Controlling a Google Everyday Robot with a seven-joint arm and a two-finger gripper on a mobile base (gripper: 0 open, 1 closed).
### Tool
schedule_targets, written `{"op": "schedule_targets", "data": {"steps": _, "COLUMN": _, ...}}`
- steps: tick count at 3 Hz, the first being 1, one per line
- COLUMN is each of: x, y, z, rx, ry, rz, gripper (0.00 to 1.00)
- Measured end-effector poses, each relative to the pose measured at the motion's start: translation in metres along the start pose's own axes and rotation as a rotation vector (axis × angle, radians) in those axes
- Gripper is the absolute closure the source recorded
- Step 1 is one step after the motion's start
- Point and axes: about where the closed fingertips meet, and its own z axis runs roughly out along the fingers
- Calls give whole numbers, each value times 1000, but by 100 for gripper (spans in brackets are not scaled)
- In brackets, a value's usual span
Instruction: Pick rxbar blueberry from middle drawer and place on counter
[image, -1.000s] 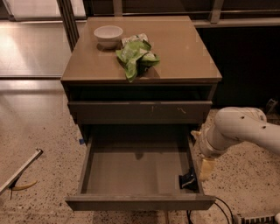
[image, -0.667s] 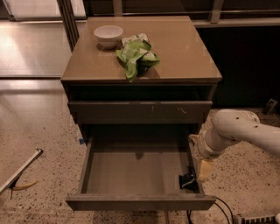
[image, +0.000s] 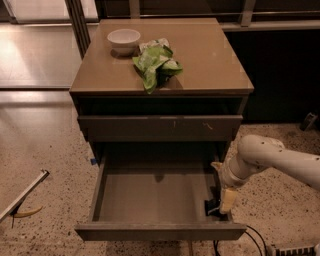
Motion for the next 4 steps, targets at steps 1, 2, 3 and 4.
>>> {"op": "schedule_targets", "data": {"steps": 1, "x": 12, "y": -6, "z": 24, "rx": -8, "ry": -3, "rz": -8, "gripper": 0}}
{"op": "schedule_targets", "data": {"steps": 2, "x": 25, "y": -8, "z": 59, "rx": -32, "ry": 1, "rz": -22, "gripper": 0}}
{"op": "schedule_targets", "data": {"steps": 3, "x": 25, "y": -7, "z": 66, "rx": -42, "ry": 3, "rz": -24, "gripper": 0}}
{"op": "schedule_targets", "data": {"steps": 4, "x": 27, "y": -8, "z": 73, "rx": -52, "ry": 21, "rz": -23, "gripper": 2}}
